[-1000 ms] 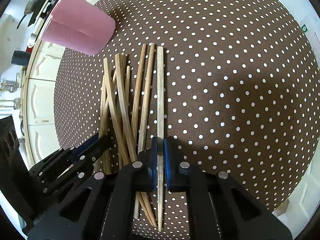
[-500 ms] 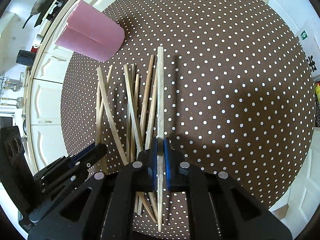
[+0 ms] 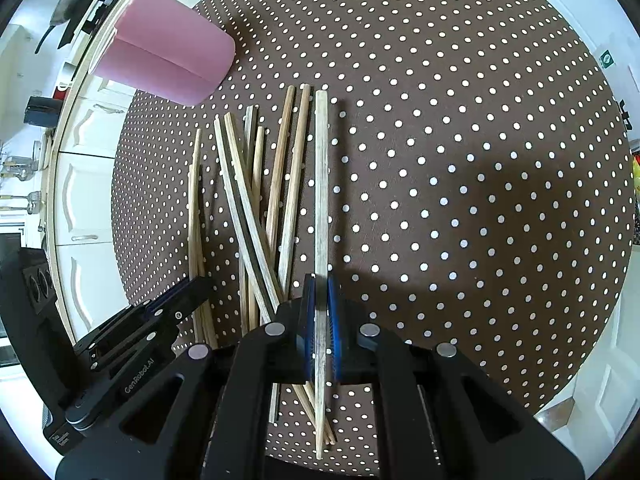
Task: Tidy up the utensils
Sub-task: 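Close the left tool on one wooden stick while the right tool closes on another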
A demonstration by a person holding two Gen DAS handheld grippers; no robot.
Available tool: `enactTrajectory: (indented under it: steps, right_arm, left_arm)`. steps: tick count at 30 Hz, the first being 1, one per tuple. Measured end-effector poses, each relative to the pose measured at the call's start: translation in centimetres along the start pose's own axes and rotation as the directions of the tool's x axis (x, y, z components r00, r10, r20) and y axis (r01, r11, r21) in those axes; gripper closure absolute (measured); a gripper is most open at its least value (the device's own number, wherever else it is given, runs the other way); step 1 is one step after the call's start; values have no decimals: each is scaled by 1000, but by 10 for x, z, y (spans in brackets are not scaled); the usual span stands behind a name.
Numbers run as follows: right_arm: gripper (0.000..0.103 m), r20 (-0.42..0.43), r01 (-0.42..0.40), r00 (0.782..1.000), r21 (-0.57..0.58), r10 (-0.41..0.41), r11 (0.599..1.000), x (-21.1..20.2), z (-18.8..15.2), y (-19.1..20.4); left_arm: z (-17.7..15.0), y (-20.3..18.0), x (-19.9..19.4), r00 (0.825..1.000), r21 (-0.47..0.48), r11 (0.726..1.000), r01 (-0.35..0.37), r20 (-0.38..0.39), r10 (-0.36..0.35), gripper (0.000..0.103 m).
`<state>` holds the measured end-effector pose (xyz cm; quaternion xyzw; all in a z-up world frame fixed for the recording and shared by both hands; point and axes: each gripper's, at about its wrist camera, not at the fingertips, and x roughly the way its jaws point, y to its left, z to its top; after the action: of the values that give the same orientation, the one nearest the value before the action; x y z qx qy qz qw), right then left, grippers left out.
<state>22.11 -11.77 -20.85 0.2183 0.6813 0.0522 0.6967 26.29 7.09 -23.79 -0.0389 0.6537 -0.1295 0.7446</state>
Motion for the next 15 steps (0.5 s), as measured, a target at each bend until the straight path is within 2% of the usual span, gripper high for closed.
enactTrajectory:
  steps: [8, 15]
  right_arm:
    - [97, -18, 6, 1000, -1, -6, 1000, 11, -1, 7]
    - [96, -22, 3, 1000, 1, -3, 1000, 12, 0, 5]
  left_arm:
    - [-23, 12, 7, 1000, -20, 1000, 0, -3, 0, 91]
    - [-8, 2, 14, 1000, -12, 1000, -26, -11, 26, 90]
